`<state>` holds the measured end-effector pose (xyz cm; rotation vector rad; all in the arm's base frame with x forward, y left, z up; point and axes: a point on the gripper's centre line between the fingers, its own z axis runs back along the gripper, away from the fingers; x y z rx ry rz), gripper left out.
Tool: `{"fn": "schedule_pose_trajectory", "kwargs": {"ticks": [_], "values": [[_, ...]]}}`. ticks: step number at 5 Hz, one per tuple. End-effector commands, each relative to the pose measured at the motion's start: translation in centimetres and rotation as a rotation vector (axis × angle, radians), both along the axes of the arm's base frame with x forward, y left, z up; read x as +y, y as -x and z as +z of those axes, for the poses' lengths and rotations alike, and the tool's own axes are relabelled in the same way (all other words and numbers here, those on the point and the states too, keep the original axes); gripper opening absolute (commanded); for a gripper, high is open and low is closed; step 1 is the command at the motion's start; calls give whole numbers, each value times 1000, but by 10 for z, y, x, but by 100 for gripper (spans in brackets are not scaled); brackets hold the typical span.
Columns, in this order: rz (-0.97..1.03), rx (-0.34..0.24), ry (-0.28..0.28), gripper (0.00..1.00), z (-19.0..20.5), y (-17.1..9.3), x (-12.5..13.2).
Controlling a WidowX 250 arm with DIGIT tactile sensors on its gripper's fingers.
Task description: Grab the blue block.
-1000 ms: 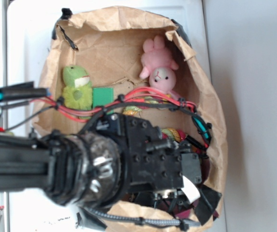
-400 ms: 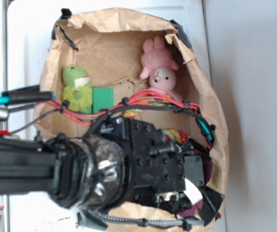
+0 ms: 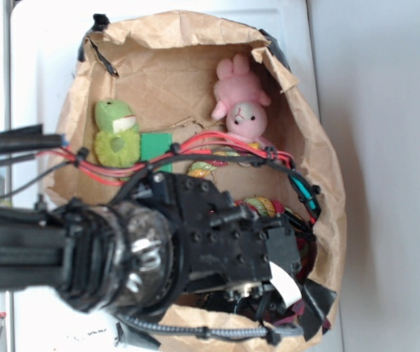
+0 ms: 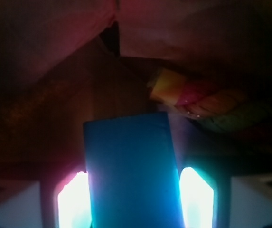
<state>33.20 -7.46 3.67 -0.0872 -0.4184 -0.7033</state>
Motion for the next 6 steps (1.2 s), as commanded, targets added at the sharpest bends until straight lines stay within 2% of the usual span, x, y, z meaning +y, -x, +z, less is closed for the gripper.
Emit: {"fn": "schedule_pose_trajectory", "kwargs": {"ticks": [1,3,5,6], "values": [[142,-68,91,0,60,-6,45],[255,-66,126,0,90,0,70],[413,-37,17,0,130,28,98],[437,-29,-15,0,140,37,109]]}}
